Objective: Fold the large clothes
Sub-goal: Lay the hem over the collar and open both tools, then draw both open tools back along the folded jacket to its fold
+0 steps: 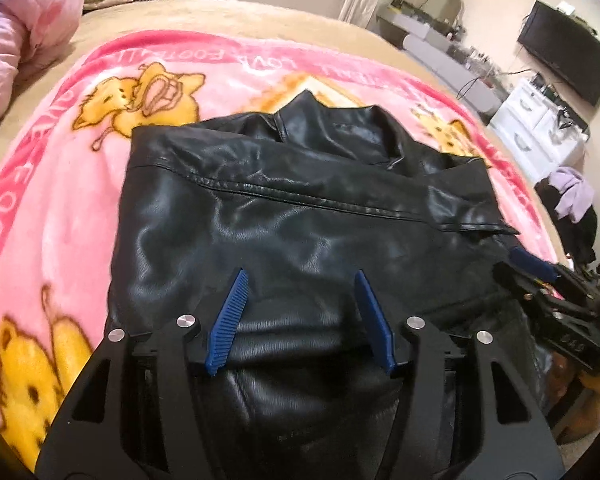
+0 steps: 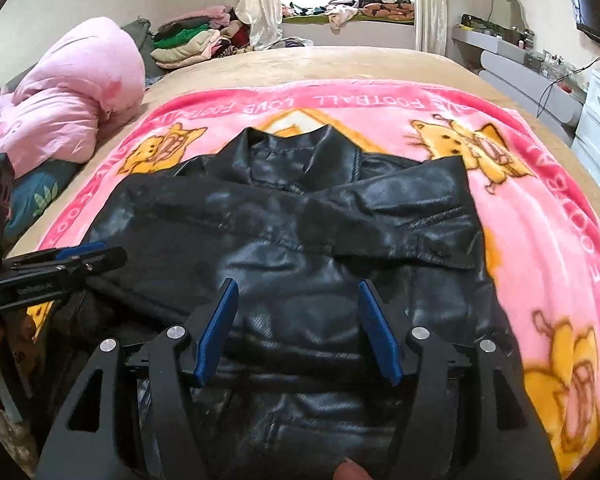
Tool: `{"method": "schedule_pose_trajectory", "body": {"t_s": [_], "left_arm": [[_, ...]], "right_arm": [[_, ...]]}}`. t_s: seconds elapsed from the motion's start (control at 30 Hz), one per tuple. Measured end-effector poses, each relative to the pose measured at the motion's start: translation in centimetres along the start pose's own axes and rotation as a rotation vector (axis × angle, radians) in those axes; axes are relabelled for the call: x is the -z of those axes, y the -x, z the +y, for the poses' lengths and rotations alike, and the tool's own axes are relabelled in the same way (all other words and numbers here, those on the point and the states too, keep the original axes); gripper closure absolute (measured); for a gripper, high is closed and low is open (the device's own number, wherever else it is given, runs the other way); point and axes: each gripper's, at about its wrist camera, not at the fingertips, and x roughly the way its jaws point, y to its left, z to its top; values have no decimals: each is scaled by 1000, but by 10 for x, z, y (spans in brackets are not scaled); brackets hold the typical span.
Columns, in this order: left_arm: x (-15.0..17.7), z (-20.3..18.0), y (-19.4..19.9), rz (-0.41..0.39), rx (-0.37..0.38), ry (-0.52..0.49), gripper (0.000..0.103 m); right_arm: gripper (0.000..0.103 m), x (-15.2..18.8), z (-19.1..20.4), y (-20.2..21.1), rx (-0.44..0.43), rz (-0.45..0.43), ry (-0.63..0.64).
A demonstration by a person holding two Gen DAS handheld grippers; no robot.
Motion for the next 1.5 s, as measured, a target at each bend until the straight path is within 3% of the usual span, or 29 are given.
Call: {"method": "schedule_pose_trajectory", "body": {"t_s": [0.23, 0.37, 0.53, 0.7, 0.87, 1.1, 1.5], "left_arm": [[15, -1, -13, 70, -28, -48, 56], [18, -10, -18, 71, -79, -102, 54], [17, -11, -11, 55, -68, -97, 50], [17, -7, 7, 36, -16, -57, 27], [16, -2, 23, 9, -35, -35, 10], [17, 6, 40, -1, -24, 13, 9], [23, -12, 84, -66, -40, -3, 9]], "right_arm": [[42, 20, -8, -31, 1, 107, -50], [42, 25, -12, -37, -14, 109, -78], [37, 21, -9, -17, -19, 59, -92], [22, 22, -7, 7, 10, 4, -86], [11, 23, -7, 23, 15, -30, -106], [9, 20, -5, 44, 20, -64, -109], [8, 21, -7, 87, 34, -99, -105]]}}
